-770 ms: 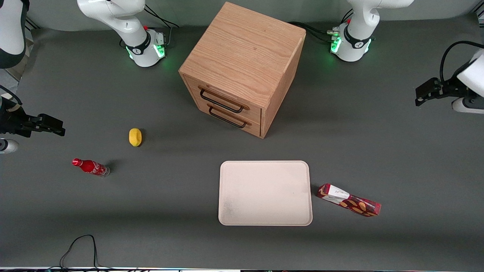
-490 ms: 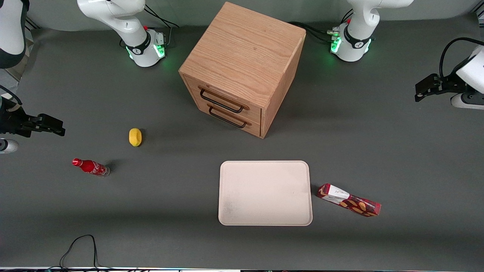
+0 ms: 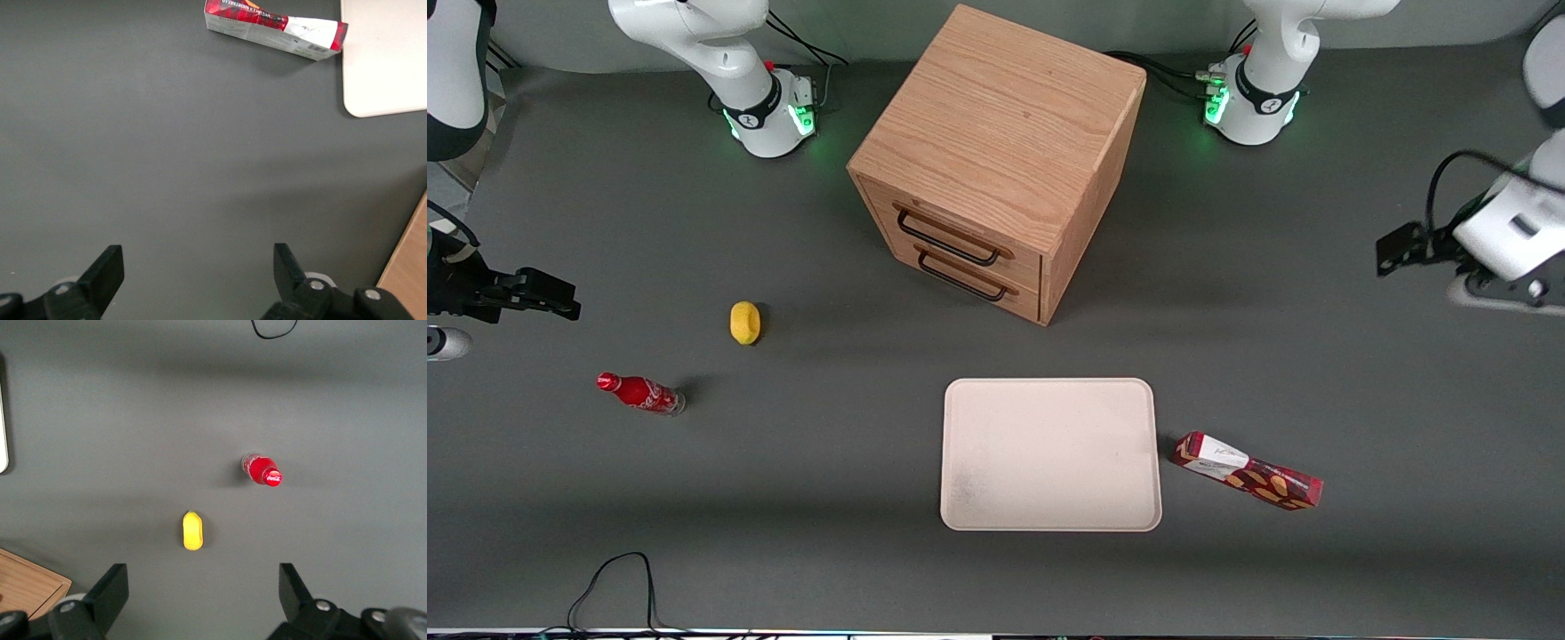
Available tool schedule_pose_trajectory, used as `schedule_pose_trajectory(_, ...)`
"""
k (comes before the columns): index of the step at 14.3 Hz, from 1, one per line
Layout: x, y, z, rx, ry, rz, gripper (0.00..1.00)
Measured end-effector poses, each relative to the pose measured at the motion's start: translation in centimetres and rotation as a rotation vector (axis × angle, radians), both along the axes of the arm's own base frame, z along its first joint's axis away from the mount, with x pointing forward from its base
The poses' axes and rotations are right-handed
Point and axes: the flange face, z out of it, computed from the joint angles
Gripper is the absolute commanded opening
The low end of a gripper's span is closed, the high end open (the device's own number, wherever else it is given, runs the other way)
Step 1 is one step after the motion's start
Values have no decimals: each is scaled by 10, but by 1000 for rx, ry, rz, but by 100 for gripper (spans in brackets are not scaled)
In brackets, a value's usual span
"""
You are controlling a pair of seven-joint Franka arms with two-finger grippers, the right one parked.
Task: Place red cookie box on tray
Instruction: 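Move the open left gripper down toward the red shortbread box, then close the left gripper on the end of the red shortbread box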
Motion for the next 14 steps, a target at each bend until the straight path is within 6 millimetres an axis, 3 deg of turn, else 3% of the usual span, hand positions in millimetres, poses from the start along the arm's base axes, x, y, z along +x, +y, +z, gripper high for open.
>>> schedule_pose_trajectory(8, 108, -72, -104, 14, -64, 568, 100)
schedule_pose_trajectory(11, 135, -84, -143, -62, -138, 776, 100)
schedule_pose_trajectory(14, 154, -94, -196, -107, -209, 888, 100)
